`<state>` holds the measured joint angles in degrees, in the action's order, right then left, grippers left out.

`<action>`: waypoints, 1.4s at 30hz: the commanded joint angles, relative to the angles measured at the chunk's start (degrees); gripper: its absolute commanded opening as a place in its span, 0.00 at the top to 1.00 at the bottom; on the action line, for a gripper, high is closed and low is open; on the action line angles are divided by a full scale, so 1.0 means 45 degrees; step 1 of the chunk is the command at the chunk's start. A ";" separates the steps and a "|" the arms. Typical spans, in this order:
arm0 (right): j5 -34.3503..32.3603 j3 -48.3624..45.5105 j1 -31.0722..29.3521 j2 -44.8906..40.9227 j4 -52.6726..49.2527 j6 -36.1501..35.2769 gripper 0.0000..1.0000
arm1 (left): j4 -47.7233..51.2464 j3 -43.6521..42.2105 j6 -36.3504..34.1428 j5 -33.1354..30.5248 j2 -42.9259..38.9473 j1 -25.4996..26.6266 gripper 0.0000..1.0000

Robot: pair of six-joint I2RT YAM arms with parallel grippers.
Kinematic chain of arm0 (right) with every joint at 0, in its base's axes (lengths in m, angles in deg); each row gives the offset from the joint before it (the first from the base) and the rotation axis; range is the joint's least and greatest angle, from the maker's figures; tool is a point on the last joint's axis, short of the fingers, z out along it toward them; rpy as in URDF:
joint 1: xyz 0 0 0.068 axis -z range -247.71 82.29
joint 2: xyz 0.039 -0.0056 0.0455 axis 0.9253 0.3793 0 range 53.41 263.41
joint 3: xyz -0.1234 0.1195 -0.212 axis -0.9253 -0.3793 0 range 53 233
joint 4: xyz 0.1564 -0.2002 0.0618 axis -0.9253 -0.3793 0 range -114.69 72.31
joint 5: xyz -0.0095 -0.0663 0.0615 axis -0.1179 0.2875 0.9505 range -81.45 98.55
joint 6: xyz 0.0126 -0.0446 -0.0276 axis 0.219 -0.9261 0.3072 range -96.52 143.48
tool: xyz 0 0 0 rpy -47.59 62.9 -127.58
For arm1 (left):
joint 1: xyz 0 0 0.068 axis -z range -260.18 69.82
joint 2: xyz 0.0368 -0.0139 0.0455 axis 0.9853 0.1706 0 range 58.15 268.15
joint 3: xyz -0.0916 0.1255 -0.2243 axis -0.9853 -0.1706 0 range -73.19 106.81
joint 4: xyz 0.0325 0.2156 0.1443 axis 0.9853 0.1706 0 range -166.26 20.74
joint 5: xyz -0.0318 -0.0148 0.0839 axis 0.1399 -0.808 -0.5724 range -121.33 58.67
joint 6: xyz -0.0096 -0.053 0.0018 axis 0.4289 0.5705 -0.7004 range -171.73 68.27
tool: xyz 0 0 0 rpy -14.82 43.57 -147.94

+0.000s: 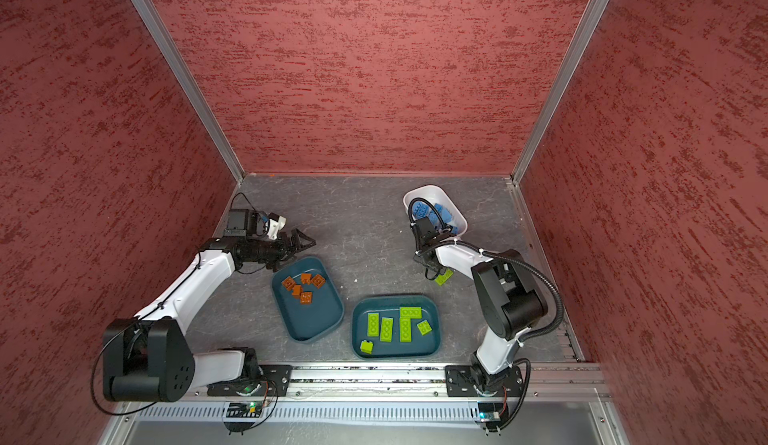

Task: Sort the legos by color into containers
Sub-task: 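Lower the right gripper onto a lime-green brick and grasp it, then carry the lime-green brick into the lime-green tray and release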

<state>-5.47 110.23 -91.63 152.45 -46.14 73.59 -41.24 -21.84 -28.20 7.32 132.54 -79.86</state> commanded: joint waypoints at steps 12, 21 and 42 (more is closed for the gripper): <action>-0.1588 0.0506 -0.0172 0.0812 -0.0129 -0.0472 0.49 | -0.0047 0.0002 -0.0389 -0.0014 0.0033 -0.0012 0.01; -0.0997 -0.0348 -0.0080 -0.0525 -0.0044 -0.0519 0.71 | 0.0078 0.0053 -0.0502 0.0004 0.0068 -0.0014 0.01; 0.3058 -0.0724 -0.2786 -0.7178 -0.2315 -0.2414 0.73 | -0.0295 0.0057 -0.0105 0.0630 -0.0163 0.0141 0.01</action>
<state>4.08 107.56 -101.05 122.88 -53.37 61.02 -41.24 -21.84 -29.25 8.24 132.81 -79.77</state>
